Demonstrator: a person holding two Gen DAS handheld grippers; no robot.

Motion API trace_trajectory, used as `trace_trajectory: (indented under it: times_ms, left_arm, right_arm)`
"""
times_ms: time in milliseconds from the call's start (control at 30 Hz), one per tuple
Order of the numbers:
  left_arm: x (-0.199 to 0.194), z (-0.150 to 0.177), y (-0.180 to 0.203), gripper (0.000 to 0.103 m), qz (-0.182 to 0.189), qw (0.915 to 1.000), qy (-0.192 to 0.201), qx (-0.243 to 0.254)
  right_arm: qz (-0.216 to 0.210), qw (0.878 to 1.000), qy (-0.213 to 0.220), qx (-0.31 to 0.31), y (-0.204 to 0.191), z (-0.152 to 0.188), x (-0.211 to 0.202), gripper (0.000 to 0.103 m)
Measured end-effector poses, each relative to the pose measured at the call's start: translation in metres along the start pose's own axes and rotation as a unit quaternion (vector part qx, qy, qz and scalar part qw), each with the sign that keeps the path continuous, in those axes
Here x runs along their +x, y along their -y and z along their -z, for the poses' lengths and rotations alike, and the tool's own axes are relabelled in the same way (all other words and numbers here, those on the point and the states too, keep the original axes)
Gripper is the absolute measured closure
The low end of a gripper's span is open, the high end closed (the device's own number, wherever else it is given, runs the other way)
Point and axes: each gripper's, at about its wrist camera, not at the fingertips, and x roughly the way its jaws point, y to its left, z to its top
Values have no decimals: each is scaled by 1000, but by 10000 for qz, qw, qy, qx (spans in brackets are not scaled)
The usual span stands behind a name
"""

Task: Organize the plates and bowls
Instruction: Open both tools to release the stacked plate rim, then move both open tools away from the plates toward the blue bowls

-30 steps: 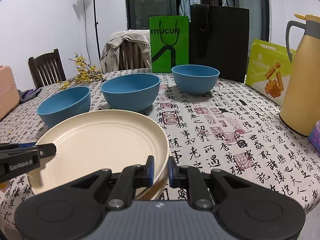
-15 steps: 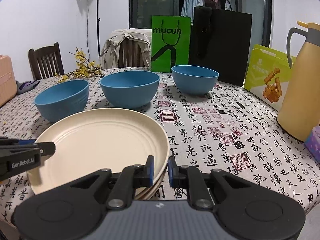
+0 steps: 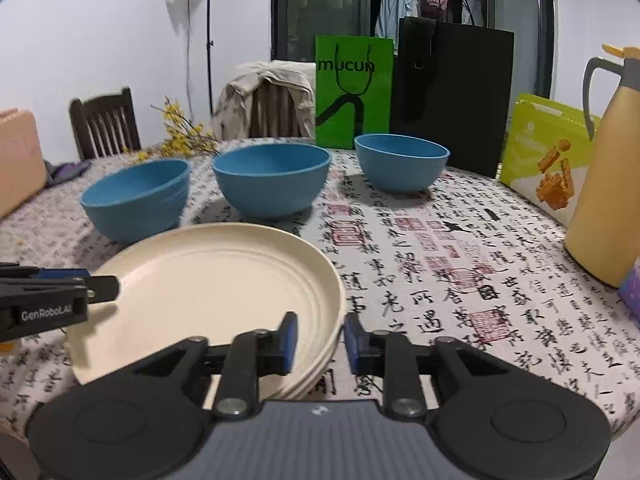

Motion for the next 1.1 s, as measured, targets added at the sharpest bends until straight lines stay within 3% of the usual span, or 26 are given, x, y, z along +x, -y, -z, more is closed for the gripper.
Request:
trace_trajectory:
  times_ms: [33, 67, 133, 200, 267, 300, 367, 733, 1100]
  left_arm:
    - [-2, 0, -2, 56, -6, 10000, 69, 8]
    - [-5, -1, -3, 51, -2, 9999, 115, 9]
    - [-8, -3, -8, 35, 30, 9998, 200, -30]
    - [-12, -3, -15, 11, 127, 9994, 299, -95]
    - [-17, -4, -22, 0, 279, 9989, 381, -54]
    - [-19, -4, -25, 0, 415, 9984, 371, 18]
    - [-22, -4, -32, 0, 591, 9978, 305, 56]
    - [-24, 0, -71, 0, 345, 9987, 295, -227]
    - [-32, 8, -94, 0, 437, 9972, 388, -468]
  right_arm:
    - [-58, 10000, 36, 21, 0, 0, -1, 69]
    - [-102, 9999, 86, 30, 1, 0, -3, 60]
    - [-151, 9997, 213, 8, 0, 0, -7, 44]
    - [-201, 9992, 350, -6, -2, -1, -10, 20]
    - [-297, 9983, 493, 19, -3, -1, -13, 4]
    - [-361, 9977, 567, 55, -3, -1, -14, 0]
    - [-449, 9970, 627, 32, -6, -1, -16, 0]
    - [-463, 9973, 572, -2, -21, 1, -8, 0]
    - [-448, 9971, 608, 53, -24, 0, -13, 0]
